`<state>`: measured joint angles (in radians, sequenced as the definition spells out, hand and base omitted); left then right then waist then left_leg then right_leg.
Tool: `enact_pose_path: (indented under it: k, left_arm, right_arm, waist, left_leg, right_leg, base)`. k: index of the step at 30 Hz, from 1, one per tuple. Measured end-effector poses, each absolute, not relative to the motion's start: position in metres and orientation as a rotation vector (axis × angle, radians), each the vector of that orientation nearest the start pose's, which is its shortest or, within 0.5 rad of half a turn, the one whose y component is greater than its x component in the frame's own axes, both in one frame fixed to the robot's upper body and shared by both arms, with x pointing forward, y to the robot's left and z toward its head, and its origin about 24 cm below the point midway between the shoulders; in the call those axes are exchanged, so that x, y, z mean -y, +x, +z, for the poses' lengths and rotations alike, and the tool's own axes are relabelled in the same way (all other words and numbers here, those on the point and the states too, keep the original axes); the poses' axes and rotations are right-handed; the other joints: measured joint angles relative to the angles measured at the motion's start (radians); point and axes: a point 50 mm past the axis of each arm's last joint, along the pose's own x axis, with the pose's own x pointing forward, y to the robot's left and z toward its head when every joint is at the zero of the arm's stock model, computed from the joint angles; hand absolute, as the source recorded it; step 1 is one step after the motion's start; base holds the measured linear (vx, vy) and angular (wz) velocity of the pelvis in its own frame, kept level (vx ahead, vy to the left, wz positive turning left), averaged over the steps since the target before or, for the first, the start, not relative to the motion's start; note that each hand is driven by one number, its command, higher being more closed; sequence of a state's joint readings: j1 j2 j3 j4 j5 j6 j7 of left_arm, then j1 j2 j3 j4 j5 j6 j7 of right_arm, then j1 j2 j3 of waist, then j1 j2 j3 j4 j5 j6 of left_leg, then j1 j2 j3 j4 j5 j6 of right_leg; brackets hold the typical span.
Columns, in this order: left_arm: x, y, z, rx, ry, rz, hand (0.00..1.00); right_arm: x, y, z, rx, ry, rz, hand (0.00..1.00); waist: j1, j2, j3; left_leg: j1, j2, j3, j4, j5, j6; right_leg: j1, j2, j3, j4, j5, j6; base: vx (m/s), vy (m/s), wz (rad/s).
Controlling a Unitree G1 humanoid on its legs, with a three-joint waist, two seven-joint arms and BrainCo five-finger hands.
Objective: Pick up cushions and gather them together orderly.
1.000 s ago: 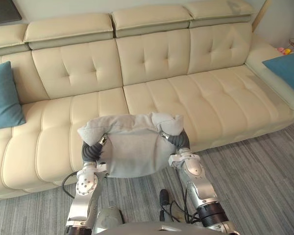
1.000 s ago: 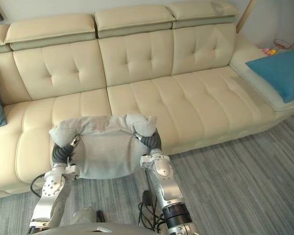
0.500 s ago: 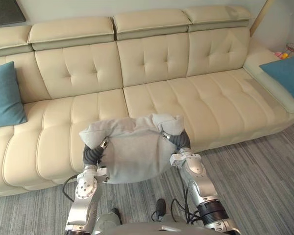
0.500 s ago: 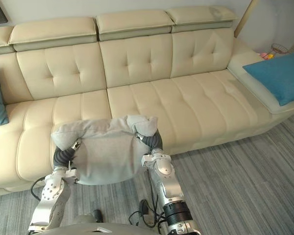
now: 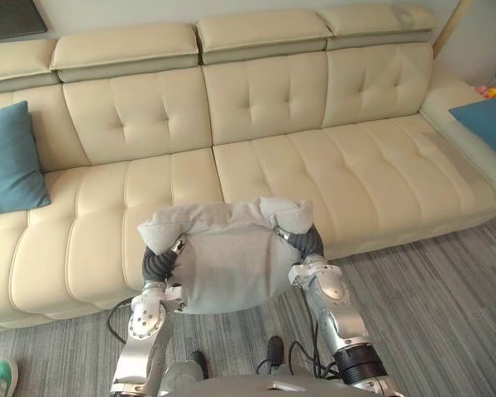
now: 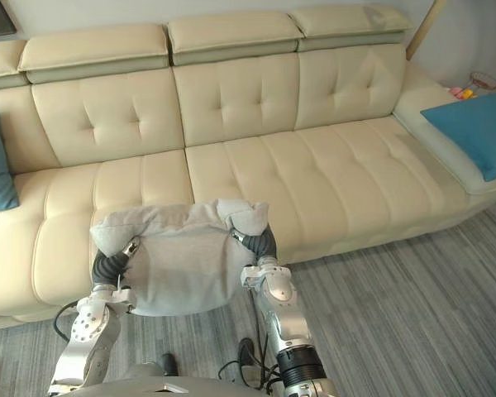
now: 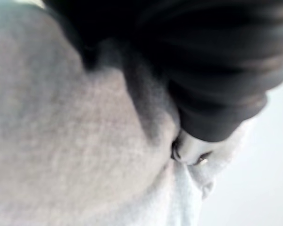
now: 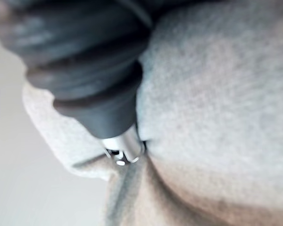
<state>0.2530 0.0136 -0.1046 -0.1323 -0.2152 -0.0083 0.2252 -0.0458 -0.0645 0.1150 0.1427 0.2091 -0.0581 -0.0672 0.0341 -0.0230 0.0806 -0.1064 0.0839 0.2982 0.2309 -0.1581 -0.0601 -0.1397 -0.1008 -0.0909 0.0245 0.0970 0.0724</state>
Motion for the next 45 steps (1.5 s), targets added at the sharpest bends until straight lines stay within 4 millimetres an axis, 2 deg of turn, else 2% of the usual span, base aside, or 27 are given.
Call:
enact_pose_path:
  k: [3,5,6,7,8,10,11,14,15,16,17,18,20,21,22,23,24,26,27,28,29,30,31,33,37,41,45]
  left_arm:
    - [-0.148,0.2,0.016,-0.136,-0.222,0.204,1.0]
    - [-0.149,0.2,0.016,-0.134,-0.22,0.206,1.0]
    - [-0.15,0.201,0.017,-0.128,-0.215,0.21,1.0]
    - [-0.15,0.202,0.018,-0.125,-0.212,0.212,1.0]
    - [-0.153,0.204,0.02,-0.116,-0.198,0.212,1.0]
    - [-0.157,0.209,0.025,-0.09,-0.174,0.214,1.0]
    - [-0.159,0.212,0.027,-0.078,-0.159,0.206,1.0]
    - [-0.158,0.212,0.027,-0.079,-0.149,0.193,1.0]
    - [-0.154,0.212,0.025,-0.089,-0.159,0.184,1.0]
    - [-0.149,0.209,0.022,-0.106,-0.18,0.184,1.0]
    - [-0.147,0.206,0.019,-0.122,-0.198,0.183,1.0]
    - [-0.145,0.206,0.019,-0.121,-0.209,0.182,1.0]
    - [-0.144,0.208,0.018,-0.124,-0.222,0.182,1.0]
    - [-0.141,0.209,0.015,-0.14,-0.232,0.174,1.0]
    - [-0.137,0.207,0.009,-0.165,-0.239,0.165,1.0]
    - [-0.136,0.206,0.008,-0.171,-0.243,0.164,1.0]
    - [-0.135,0.205,0.007,-0.178,-0.251,0.164,1.0]
    - [-0.132,0.207,0.009,-0.167,-0.267,0.15,1.0]
    - [-0.131,0.208,0.01,-0.164,-0.268,0.146,1.0]
    - [-0.129,0.208,0.011,-0.16,-0.271,0.133,1.0]
    - [-0.127,0.208,0.011,-0.159,-0.272,0.121,1.0]
    - [-0.122,0.209,0.013,-0.156,-0.283,0.107,1.0]
    - [-0.121,0.209,0.012,-0.158,-0.279,0.098,1.0]
    - [-0.129,0.21,0.011,-0.159,-0.23,0.093,1.0]
    - [-0.137,0.204,0.006,-0.177,-0.209,0.112,1.0]
    - [-0.134,0.204,0.006,-0.177,-0.211,0.102,1.0]
    - [-0.134,0.206,0.008,-0.17,-0.213,0.103,1.0]
  right_arm:
    - [0.137,0.26,0.024,-0.059,0.128,0.037,1.0]
    - [0.137,0.261,0.024,-0.055,0.128,0.037,1.0]
    - [0.136,0.263,0.026,-0.049,0.129,0.041,1.0]
    - [0.135,0.264,0.027,-0.046,0.128,0.043,1.0]
    - [0.134,0.266,0.027,-0.046,0.128,0.047,1.0]
    - [0.133,0.271,0.031,-0.034,0.125,0.051,1.0]
    - [0.133,0.272,0.032,-0.032,0.128,0.051,1.0]
    - [0.135,0.271,0.03,-0.037,0.14,0.046,1.0]
    - [0.139,0.27,0.03,-0.038,0.124,0.043,1.0]
    - [0.143,0.27,0.03,-0.04,0.105,0.046,1.0]
    - [0.143,0.269,0.028,-0.047,0.096,0.056,1.0]
    - [0.144,0.269,0.03,-0.042,0.098,0.056,1.0]
    - [0.145,0.268,0.033,-0.027,0.103,0.053,1.0]
    - [0.148,0.266,0.034,-0.02,0.105,0.042,1.0]
    - [0.152,0.261,0.035,-0.016,0.107,0.028,1.0]
    - [0.153,0.259,0.035,-0.012,0.107,0.027,1.0]
    - [0.154,0.254,0.039,0.004,0.117,0.024,1.0]
    - [0.158,0.248,0.043,0.027,0.134,0.005,1.0]
    - [0.159,0.247,0.044,0.031,0.134,-0.001,1.0]
    - [0.16,0.246,0.044,0.033,0.138,-0.015,1.0]
    - [0.162,0.245,0.044,0.03,0.14,-0.029,1.0]
    - [0.166,0.244,0.043,0.03,0.139,-0.045,1.0]
    - [0.167,0.244,0.04,0.016,0.146,-0.059,1.0]
    - [0.162,0.241,0.029,-0.028,0.188,-0.089,1.0]
    - [0.154,0.24,0.022,-0.058,0.218,-0.088,1.0]
    - [0.154,0.241,0.022,-0.058,0.187,-0.084,1.0]
    - [0.153,0.245,0.025,-0.045,0.181,-0.076,1.0]
  waist:
    - [-0.01,0.003,0.003]
    - [-0.023,0.003,0.01]
    - [-0.027,0.005,0.023]
    - [-0.029,0.009,0.032]
    - [-0.036,0.013,0.036]
    - [-0.038,0.009,0.047]
    - [-0.055,0.013,0.052]
    - [-0.072,-0.009,0.044]
    - [-0.082,0.01,0.048]
    - [-0.083,0.055,0.041]
    - [-0.08,0.09,0.024]
    - [-0.074,0.099,0.02]
    - [-0.073,0.099,0.02]
    - [-0.077,0.099,0.021]
    - [-0.078,0.098,0.022]
    - [-0.076,0.097,0.022]
    - [-0.068,0.094,0.026]
    - [-0.059,0.09,0.028]
    - [-0.057,0.09,0.029]
    - [-0.055,0.083,0.033]
    - [-0.056,0.088,0.032]
    - [-0.056,0.126,0.021]
    - [-0.053,0.123,0.024]
    - [-0.054,0.065,0.03]
    - [-0.056,0.053,0.028]
    - [-0.077,0.043,0.025]
    - [-0.09,0.027,0.016]
  left_leg:
    - [0.003,0.002,-0.003,0.047,-0.041,0.012]
    - [0.031,-0.008,-0.015,0.047,-0.055,0.033]
    - [0.049,-0.013,-0.019,0.045,-0.064,0.049]
    - [0.058,-0.013,-0.022,0.045,-0.068,0.054]
    - [0.06,-0.021,-0.026,0.042,-0.073,0.056]
    - [0.062,-0.027,-0.039,0.031,-0.082,0.042]
    - [0.067,-0.03,-0.069,0.024,-0.087,0.029]
    - [0.088,-0.061,-0.103,0.037,-0.122,0.002]
    - [0.09,-0.057,-0.137,0.075,-0.163,-0.017]
    - [0.089,-0.023,-0.152,0.082,-0.18,-0.031]
    - [0.088,0.014,-0.166,0.08,-0.172,-0.044]
    - [0.078,0.035,-0.19,0.087,-0.147,-0.061]
    - [0.064,0.058,-0.219,0.116,-0.121,-0.088]
    - [0.045,0.066,-0.221,0.179,-0.092,-0.089]
    - [0.016,0.068,-0.218,0.309,-0.042,-0.086]
    - [0.003,0.068,-0.217,0.358,-0.019,-0.084]
    - [-0.048,0.076,-0.208,0.501,0.016,-0.08]
    - [-0.126,0.109,-0.149,0.586,-0.03,-0.026]
    - [-0.142,0.115,-0.138,0.575,-0.043,-0.014]
    - [-0.158,0.117,-0.104,0.456,-0.056,0.003]
    - [-0.156,0.115,-0.095,0.303,-0.026,0.022]
    - [-0.144,0.116,-0.113,0.157,0.079,0.008]
    - [-0.115,0.103,-0.138,0.113,0.053,-0.031]
    - [-0.087,0.033,-0.129,0.01,0.104,-0.004]
    - [-0.023,-0.012,-0.095,-0.095,0.141,0.013]
    - [-0.01,-0.013,-0.073,-0.119,0.151,0.009]
    - [0.031,-0.003,-0.04,-0.149,0.155,0.003]
  right_leg:
    - [-0.069,-0.017,0.0,0.186,-0.049,0.004]
    - [-0.127,-0.043,-0.006,0.357,-0.058,-0.011]
    - [-0.145,-0.056,-0.006,0.416,-0.054,-0.025]
    - [-0.149,-0.06,-0.007,0.43,-0.078,-0.04]
    - [-0.17,-0.057,-0.005,0.422,-0.128,-0.037]
    - [-0.184,-0.041,0.0,0.31,-0.13,-0.025]
    - [-0.175,-0.013,0.022,0.164,-0.073,-0.01]
    - [-0.166,-0.014,0.07,0.102,-0.011,-0.03]
    - [-0.173,-0.008,0.072,0.164,0.017,-0.021]
    - [-0.178,0.019,0.047,0.2,-0.033,-0.026]
    - [-0.179,0.046,0.021,0.197,-0.063,-0.032]
    - [-0.176,0.073,0.008,0.195,-0.06,-0.047]
    - [-0.163,0.091,-0.015,0.191,-0.07,-0.07]
    - [-0.14,0.092,-0.033,0.191,-0.078,-0.082]
    - [-0.096,0.087,-0.036,0.191,-0.092,-0.089]
    - [-0.08,0.083,-0.035,0.191,-0.098,-0.092]
    - [-0.033,0.062,-0.034,0.187,-0.116,-0.097]
    - [0.019,0.035,-0.038,0.165,-0.14,-0.085]
    - [0.023,0.029,-0.041,0.164,-0.141,-0.084]
    - [0.032,0.004,-0.052,0.164,-0.152,-0.066]
    - [0.034,-0.006,-0.06,0.172,-0.168,-0.042]
    - [0.032,0.005,-0.063,0.184,-0.187,-0.01]
    - [0.026,0.002,-0.056,0.192,-0.196,0.004]
    - [0.024,-0.046,-0.029,0.157,-0.176,-0.002]
    - [0.058,-0.07,0.004,0.074,-0.128,-0.003]
    - [0.054,-0.063,0.03,0.045,-0.105,0.02]
    - [0.069,-0.047,0.075,0.012,-0.082,0.015]
  base:
    - [-0.01,0.098,-0.1]
    - [-0.02,0.142,0.13]
    - [-0.02,0.125,0.2]
    - [-0.02,0.104,0.16]
    - [0.01,0.083,0.16]
    - [0.09,0.014,0.32]
    - [0.16,-0.049,0.48]
    - [0.26,-0.149,0.62]
    - [0.37,-0.238,0.51]
    - [0.4,-0.219,0.48]
    - [0.47,-0.18,0.17]
    - [0.41,-0.155,0.05]
    - [0.43,-0.18,0.08]
    - [0.41,-0.141,0.21]
    - [0.32,-0.075,0.14]
    - [0.32,-0.013,0.02]
    - [0.28,0.036,-0.03]
    - [0.22,0.078,0.06]
    - [0.13,0.156,0.13]
    - [0.08,0.212,0.14]
    - [0.09,0.304,0.18]
    - [0.06,0.261,0.12]
    - [0.06,0.252,0.2]
    - [0.02,0.22,0.2]
    - [-0.01,0.107,-0.17]
    - [-0.03,0.009,-0.25]
    - [-0.02,-0.02,-0.33]
